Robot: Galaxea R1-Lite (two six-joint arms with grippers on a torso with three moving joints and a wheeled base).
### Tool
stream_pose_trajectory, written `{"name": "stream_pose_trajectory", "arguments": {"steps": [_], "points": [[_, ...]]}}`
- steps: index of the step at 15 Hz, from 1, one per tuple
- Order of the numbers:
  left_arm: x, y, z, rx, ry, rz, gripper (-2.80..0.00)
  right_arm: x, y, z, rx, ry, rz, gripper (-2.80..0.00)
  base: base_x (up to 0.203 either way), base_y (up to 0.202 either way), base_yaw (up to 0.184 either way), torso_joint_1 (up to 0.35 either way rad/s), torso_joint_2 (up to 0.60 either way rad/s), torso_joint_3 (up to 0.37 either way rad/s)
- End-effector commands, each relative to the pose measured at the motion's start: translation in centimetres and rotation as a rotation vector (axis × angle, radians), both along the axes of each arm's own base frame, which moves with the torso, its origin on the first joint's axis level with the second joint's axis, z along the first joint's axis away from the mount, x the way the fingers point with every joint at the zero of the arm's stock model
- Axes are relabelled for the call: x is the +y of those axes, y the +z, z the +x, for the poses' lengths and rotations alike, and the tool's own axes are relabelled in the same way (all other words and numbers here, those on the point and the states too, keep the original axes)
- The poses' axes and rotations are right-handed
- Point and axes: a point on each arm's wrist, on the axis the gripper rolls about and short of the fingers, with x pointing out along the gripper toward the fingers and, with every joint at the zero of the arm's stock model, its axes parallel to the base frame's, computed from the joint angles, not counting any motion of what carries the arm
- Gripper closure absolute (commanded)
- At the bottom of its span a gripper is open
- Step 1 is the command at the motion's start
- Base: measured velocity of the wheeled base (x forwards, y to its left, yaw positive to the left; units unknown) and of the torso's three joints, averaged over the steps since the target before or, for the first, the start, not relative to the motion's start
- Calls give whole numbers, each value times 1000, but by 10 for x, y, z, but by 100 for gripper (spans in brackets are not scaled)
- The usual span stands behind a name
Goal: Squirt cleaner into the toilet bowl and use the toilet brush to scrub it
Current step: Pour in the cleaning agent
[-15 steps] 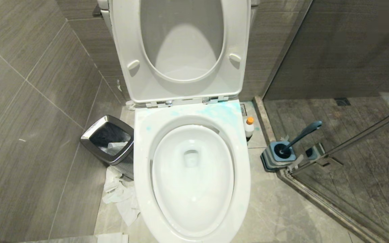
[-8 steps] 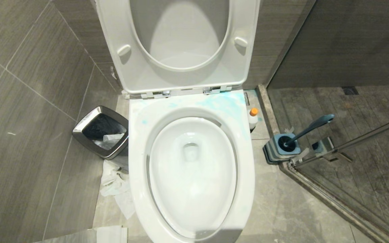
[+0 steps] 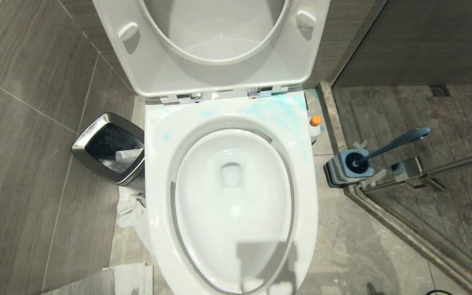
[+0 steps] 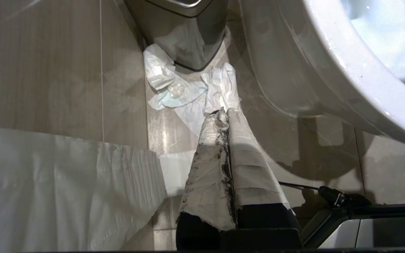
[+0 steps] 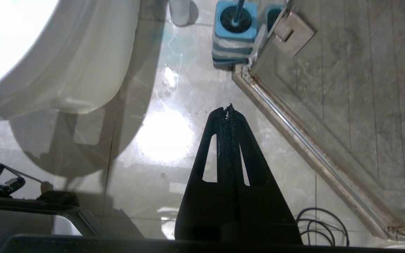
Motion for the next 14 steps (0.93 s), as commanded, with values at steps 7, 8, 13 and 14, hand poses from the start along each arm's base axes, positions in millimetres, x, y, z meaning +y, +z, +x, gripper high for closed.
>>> {"name": "stream_pose_trajectory", "arguments": {"steps": [7, 8, 13, 14], "points": [[0, 0, 0, 5, 0, 0, 0, 0, 0, 0, 1, 0, 1, 0, 0, 0, 0, 3, 1, -195], [0, 0, 0, 7, 0, 0, 0, 0, 0, 0, 2, 0, 0, 0, 0, 0, 0, 4, 2, -199], [0, 0, 0, 5, 0, 0, 0, 0, 0, 0, 2, 0, 1, 0, 0, 0, 0, 3, 2, -199], [0, 0, 0, 5, 0, 0, 0, 0, 0, 0, 2, 0, 1, 0, 0, 0, 0, -2, -2, -205]]}}
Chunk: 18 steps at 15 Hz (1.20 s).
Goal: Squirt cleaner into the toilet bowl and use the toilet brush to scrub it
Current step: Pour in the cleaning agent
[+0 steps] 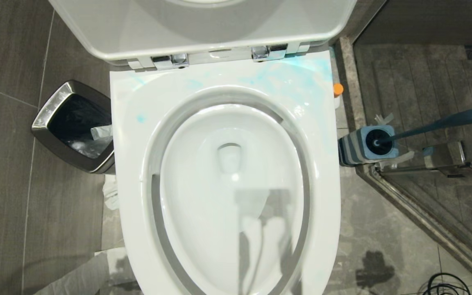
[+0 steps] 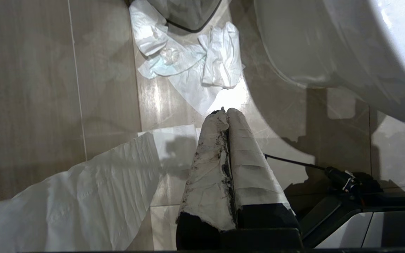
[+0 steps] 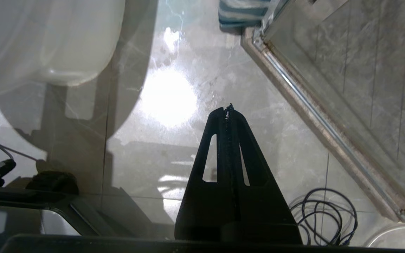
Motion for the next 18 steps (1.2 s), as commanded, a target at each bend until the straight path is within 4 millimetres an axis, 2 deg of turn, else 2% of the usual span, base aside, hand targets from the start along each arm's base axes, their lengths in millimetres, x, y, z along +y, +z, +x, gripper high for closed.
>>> {"name": "stream_pose_trajectory", "arguments": {"steps": [1, 11, 18], "points": [[0, 0, 0, 2, 0, 0, 0, 0, 0, 0, 2, 1, -1, 0, 0, 0, 0, 7, 1, -205], [0, 0, 0, -4, -1, 0, 0, 0, 0, 0, -2, 1, 1, 0, 0, 0, 0, 5, 2, -198], [0, 0, 0, -5, -1, -2, 0, 0, 0, 0, -2, 3, 4, 0, 0, 0, 0, -1, 2, -36]]}}
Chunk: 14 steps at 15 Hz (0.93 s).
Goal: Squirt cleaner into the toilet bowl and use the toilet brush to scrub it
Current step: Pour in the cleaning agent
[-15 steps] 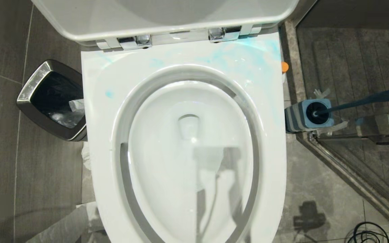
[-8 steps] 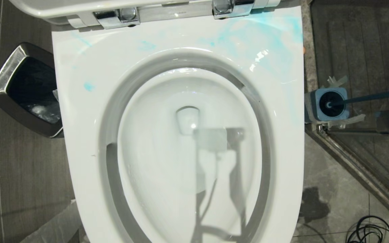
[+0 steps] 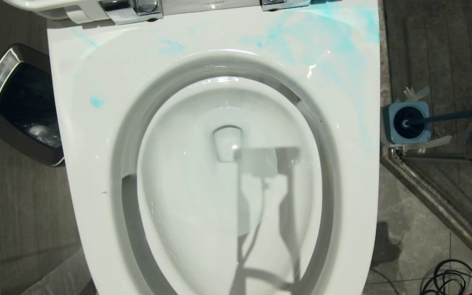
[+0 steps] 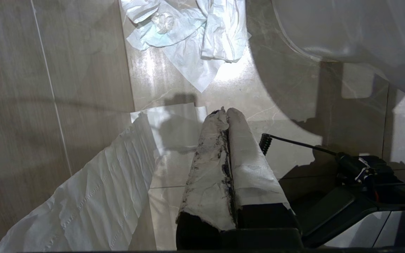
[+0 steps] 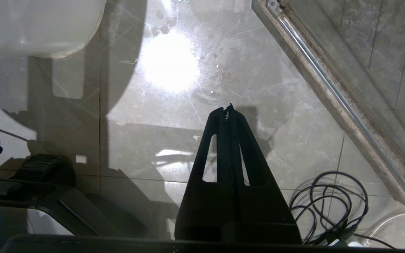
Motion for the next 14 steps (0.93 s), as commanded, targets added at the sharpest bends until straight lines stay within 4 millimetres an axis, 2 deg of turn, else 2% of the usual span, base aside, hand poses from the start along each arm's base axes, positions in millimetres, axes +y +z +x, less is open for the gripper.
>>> {"name": "stream_pose_trajectory", "arguments": {"steps": [1, 5, 7, 10, 12, 14], "points": [[0, 0, 0, 0, -1, -3, 0, 0, 0, 0, 1, 5, 1, 0, 0, 0, 0, 0, 0, 0], [0, 1, 1, -21, 2, -15, 0, 0, 1, 0, 13, -11, 1, 0, 0, 0, 0, 0, 0, 0], [0, 1, 1, -21, 2, -15, 0, 0, 1, -3, 100, -14, -4, 0, 0, 0, 0, 0, 0, 0], [0, 1, 1, -21, 2, -15, 0, -1, 23, -1, 233, -32, -19, 0, 0, 0, 0, 0, 0, 0], [0, 1, 1, -21, 2, -15, 0, -1, 53, 22, 385, -40, 18, 0, 0, 0, 0, 0, 0, 0], [0, 1, 1, -21, 2, -15, 0, -1, 76, 62, 500, -41, 43, 0, 0, 0, 0, 0, 0, 0]]}}
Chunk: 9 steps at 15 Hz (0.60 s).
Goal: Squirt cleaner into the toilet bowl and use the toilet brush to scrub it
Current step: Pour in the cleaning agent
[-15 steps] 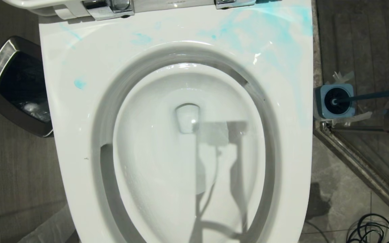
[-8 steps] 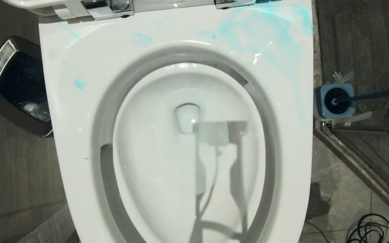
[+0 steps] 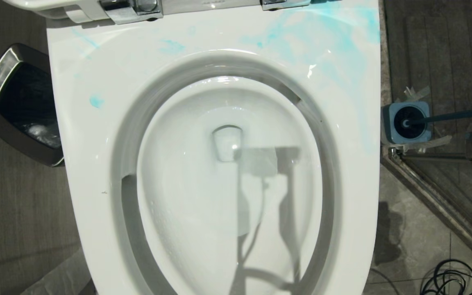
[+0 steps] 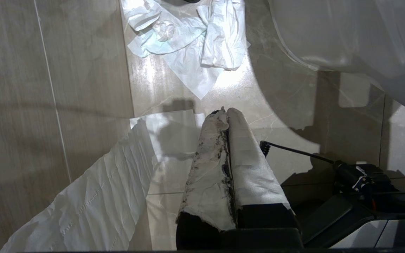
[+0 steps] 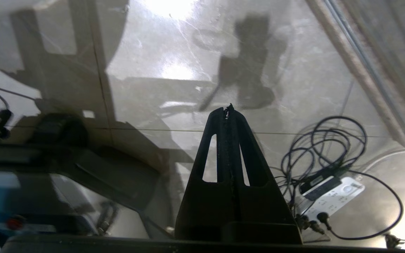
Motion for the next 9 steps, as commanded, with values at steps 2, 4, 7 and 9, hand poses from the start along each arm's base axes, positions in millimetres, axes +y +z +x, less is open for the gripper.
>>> {"name": "stream_pose_trajectory", "arguments": {"steps": [2, 4, 7, 9], "points": [[0, 0, 0, 1, 0, 0, 0, 0, 25, 94, 233, 5, 16, 0, 0, 0, 0, 0, 0, 0], [0, 0, 0, 0, 0, 0, 0, 1, 28, 150, 169, 15, 13, 0, 0, 0, 0, 0, 0, 0], [0, 0, 0, 1, 0, 0, 0, 16, 23, 219, -22, 57, -2, 0, 0, 0, 0, 0, 0, 0], [0, 0, 0, 1, 0, 0, 0, 45, 17, 247, -126, 110, -8, 0, 0, 0, 0, 0, 0, 0]]}}
